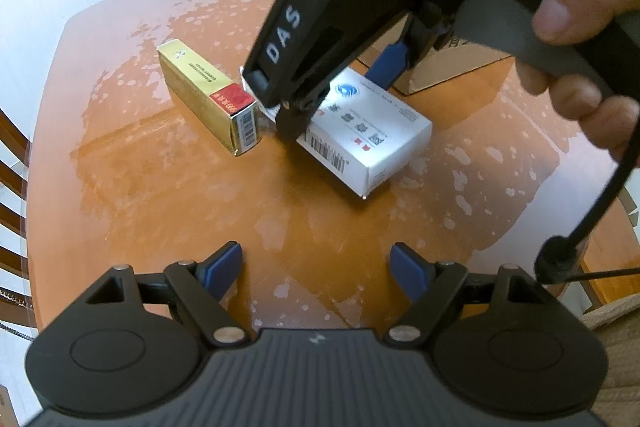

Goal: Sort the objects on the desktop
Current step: 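Carry the white-teal box with the right gripper over the cardboard box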

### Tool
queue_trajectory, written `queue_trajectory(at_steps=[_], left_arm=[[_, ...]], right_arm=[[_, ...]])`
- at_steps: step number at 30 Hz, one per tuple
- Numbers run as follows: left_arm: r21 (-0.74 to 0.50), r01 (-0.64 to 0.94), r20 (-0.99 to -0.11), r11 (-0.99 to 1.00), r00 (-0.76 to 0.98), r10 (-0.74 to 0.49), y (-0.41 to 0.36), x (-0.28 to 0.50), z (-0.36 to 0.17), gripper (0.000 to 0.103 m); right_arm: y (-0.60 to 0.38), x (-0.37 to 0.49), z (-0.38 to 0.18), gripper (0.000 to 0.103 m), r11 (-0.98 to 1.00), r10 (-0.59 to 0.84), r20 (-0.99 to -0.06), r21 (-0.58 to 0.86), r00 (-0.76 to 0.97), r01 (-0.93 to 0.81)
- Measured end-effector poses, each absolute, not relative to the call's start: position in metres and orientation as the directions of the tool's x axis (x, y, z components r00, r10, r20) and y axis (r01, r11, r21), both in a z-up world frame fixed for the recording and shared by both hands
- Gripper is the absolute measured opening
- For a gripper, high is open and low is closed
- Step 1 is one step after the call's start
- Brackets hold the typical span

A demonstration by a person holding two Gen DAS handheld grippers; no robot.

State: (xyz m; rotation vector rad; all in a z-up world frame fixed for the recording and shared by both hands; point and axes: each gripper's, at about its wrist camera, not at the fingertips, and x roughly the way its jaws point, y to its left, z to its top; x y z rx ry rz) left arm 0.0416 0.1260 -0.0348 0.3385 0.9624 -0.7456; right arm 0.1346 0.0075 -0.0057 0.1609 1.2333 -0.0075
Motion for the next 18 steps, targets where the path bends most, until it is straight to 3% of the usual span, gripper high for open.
queue_trajectory(at_steps=[18], left_arm=[[-0.032,0.634,-0.848,0.773,0.392,-0.358,0.102,0.043,-0.027,0.081]], right_arm=[[-0.016,0.122,0.071,0.066,0.985,0.166,-0.867,0.169,0.470,-0.036]])
